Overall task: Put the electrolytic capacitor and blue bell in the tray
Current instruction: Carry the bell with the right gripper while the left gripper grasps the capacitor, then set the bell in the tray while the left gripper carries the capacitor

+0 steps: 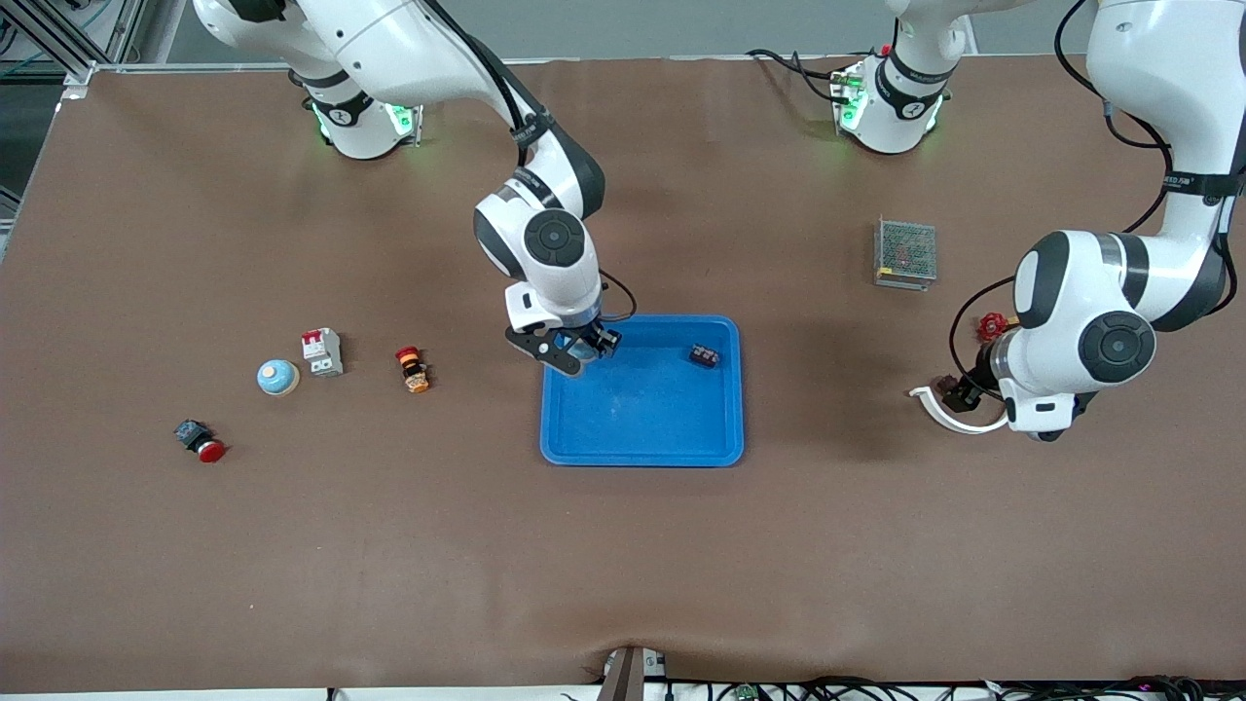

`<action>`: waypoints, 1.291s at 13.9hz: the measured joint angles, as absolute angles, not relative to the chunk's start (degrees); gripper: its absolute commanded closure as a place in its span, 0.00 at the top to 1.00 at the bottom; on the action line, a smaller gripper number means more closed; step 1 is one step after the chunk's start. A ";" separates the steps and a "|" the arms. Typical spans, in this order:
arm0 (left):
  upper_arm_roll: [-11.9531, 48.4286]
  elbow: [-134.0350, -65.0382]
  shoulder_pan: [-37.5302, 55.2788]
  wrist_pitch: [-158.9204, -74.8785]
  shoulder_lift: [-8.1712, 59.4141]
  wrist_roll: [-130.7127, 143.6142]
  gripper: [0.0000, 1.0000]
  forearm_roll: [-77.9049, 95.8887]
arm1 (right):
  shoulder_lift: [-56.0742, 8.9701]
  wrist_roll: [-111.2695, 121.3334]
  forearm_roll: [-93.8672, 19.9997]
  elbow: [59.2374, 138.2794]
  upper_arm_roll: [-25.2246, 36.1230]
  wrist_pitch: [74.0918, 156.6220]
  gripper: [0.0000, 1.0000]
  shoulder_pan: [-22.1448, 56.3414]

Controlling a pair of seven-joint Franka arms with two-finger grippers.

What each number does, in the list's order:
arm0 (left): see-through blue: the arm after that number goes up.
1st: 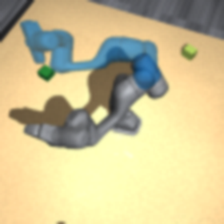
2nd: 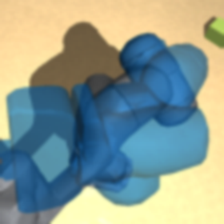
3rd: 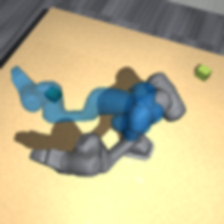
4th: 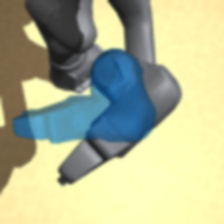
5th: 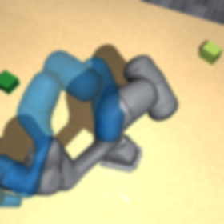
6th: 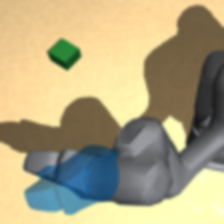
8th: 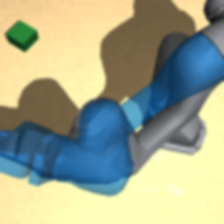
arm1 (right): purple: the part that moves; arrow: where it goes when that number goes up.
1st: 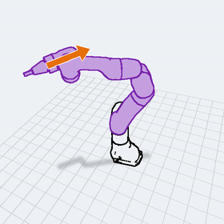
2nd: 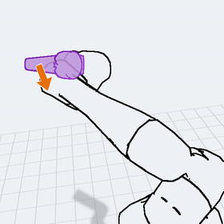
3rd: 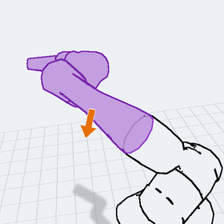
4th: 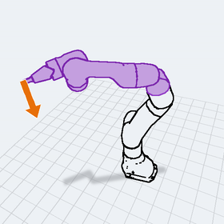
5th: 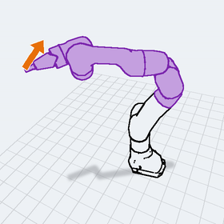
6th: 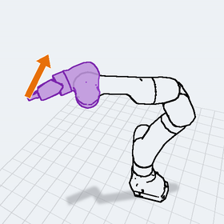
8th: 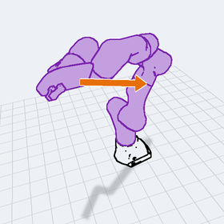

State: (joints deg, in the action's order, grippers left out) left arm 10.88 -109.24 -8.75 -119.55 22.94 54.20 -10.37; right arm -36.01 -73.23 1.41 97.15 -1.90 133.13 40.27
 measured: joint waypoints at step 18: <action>11.17 -113.83 -14.35 -133.11 29.50 47.17 0.68 -10.63 | -49.53 -75.38 1.61 76.89 -0.74 126.84 0.00 37.35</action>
